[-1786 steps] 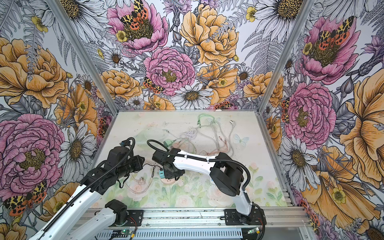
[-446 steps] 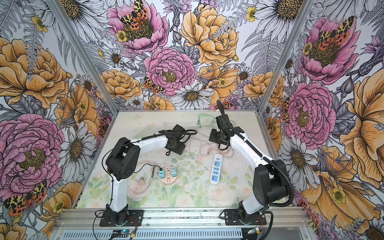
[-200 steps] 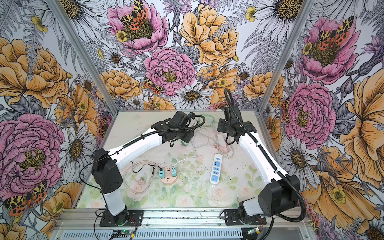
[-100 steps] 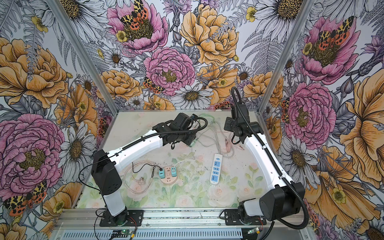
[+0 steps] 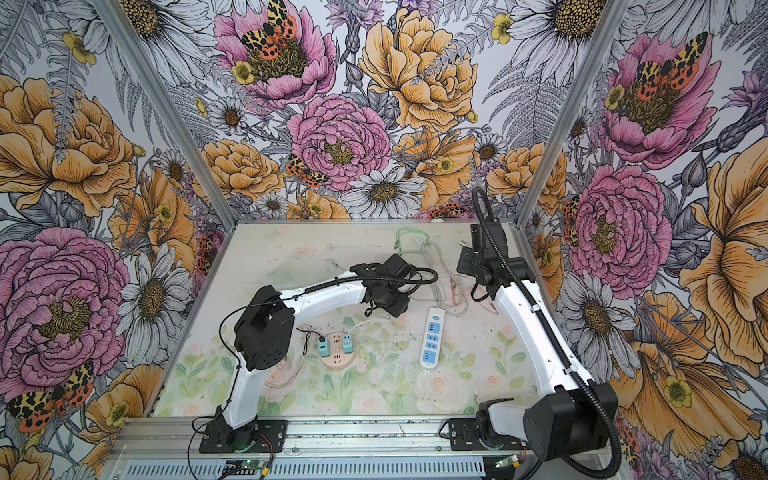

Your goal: Insert the plug

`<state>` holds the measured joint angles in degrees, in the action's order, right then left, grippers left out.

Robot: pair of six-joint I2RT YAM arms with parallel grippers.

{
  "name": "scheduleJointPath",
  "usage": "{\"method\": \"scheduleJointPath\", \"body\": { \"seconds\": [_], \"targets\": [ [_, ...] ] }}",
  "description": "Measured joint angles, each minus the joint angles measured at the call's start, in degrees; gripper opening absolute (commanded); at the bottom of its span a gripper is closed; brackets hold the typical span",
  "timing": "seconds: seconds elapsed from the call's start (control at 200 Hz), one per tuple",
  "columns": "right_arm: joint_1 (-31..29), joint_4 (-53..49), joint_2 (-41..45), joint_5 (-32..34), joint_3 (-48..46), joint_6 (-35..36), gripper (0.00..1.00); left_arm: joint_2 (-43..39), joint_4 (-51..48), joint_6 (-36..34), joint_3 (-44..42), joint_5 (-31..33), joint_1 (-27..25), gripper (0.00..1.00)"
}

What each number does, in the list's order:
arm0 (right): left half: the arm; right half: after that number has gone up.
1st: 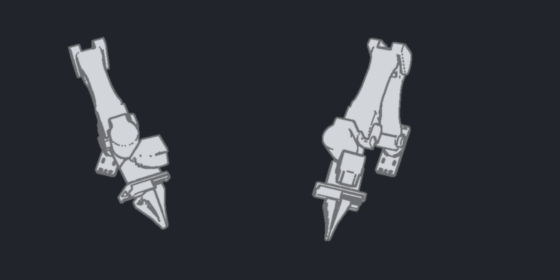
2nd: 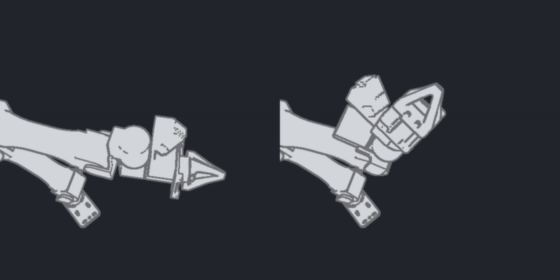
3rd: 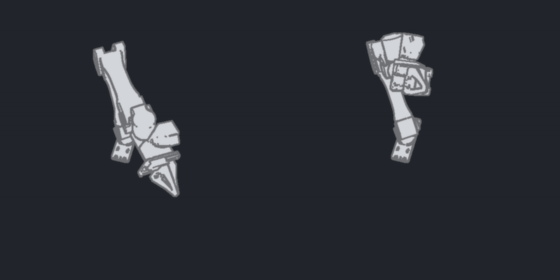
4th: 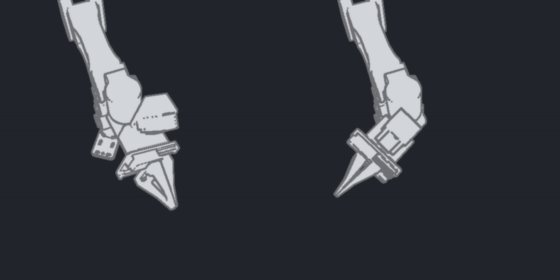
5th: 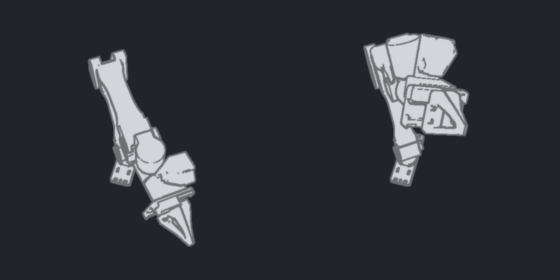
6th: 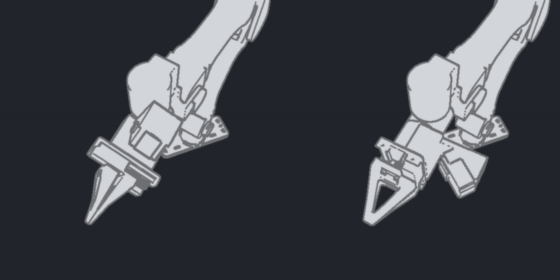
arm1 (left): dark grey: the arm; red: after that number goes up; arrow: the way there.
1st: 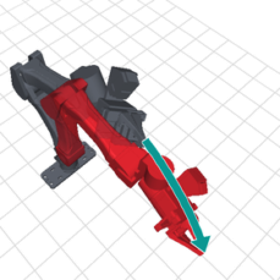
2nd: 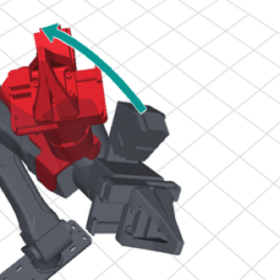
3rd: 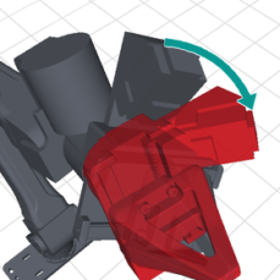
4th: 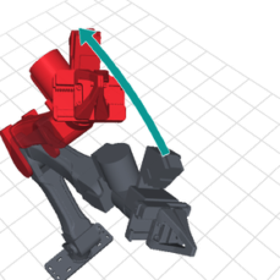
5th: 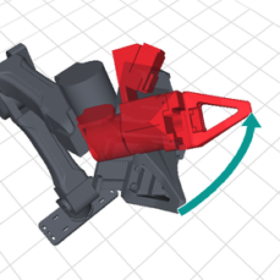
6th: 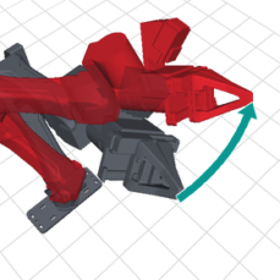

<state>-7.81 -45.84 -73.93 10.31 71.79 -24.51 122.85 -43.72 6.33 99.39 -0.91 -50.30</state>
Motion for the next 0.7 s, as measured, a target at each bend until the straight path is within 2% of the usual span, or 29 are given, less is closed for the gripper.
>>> {"method": "scheduleJointPath", "body": {
  "seconds": [0.26,0.701],
  "targets": [
    [1.53,-0.39,-0.46,-0.02,-3.34,0.02,0.00,4.72,0.24,1.25,3.85,-2.64,-0.63,0.36],
    [2.45,-0.15,-0.72,-0.46,-8.07,0.00,0.00,9.75,0.87,2.27,8.41,-1.05,-0.52,0.37]
  ]
}}
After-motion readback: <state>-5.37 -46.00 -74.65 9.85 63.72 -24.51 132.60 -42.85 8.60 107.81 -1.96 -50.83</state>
